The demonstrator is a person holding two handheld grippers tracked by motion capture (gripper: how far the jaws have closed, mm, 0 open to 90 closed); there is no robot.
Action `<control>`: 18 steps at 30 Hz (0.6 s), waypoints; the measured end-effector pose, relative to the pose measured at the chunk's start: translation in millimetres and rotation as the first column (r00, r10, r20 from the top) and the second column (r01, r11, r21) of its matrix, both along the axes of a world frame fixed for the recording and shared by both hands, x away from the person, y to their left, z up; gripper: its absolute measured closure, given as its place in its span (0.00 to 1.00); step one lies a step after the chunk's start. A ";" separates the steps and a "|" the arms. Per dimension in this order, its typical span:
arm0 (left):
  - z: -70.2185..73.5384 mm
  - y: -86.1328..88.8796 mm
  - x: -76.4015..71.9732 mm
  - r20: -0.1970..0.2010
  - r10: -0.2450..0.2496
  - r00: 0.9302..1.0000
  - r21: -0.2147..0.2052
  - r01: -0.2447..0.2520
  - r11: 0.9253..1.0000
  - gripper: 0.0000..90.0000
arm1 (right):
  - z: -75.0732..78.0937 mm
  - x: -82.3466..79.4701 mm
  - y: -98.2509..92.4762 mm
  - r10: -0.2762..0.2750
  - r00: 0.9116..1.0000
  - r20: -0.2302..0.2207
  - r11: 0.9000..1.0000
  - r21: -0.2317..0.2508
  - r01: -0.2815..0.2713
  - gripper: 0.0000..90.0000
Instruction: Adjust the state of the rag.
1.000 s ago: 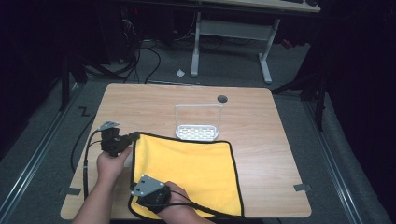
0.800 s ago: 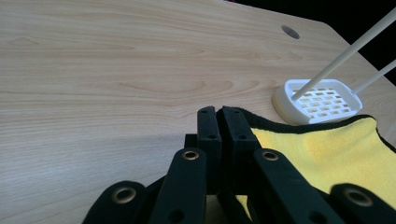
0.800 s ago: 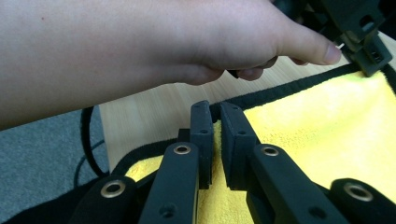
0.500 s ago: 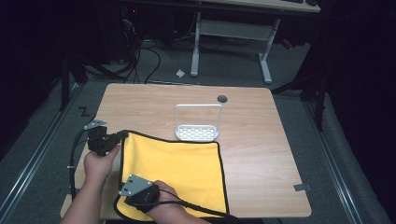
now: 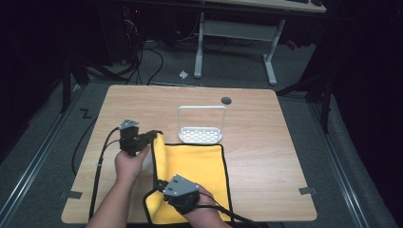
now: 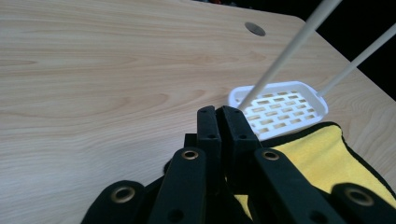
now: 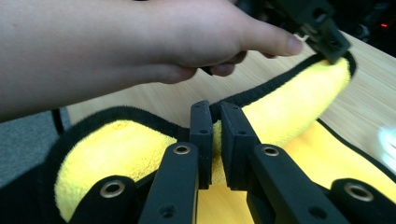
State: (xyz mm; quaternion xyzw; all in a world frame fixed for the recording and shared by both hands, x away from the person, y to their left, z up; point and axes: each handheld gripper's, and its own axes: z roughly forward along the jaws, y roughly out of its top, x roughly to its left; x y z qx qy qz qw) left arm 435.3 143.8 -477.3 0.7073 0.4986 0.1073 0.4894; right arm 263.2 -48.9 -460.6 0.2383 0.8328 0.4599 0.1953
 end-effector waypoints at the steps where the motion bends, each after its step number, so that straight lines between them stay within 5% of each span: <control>1: -0.7 -8.2 0.4 0.002 0.005 1.000 -0.006 -0.005 1.000 0.96 | -0.4 -0.5 -7.9 -0.011 1.000 0.001 1.000 0.005 0.011 0.94; 9: -6.0 -51.6 -0.6 0.003 -0.023 1.000 -0.004 0.023 1.000 0.96 | -6.8 -8.5 -61.2 -0.092 0.996 -0.008 0.996 0.010 0.092 0.94; 18: -3.7 -89.6 -8.3 0.027 -0.060 0.998 0.018 0.060 0.998 0.96 | -15.5 -17.6 -96.4 -0.131 0.991 -0.015 0.991 -0.001 0.131 0.94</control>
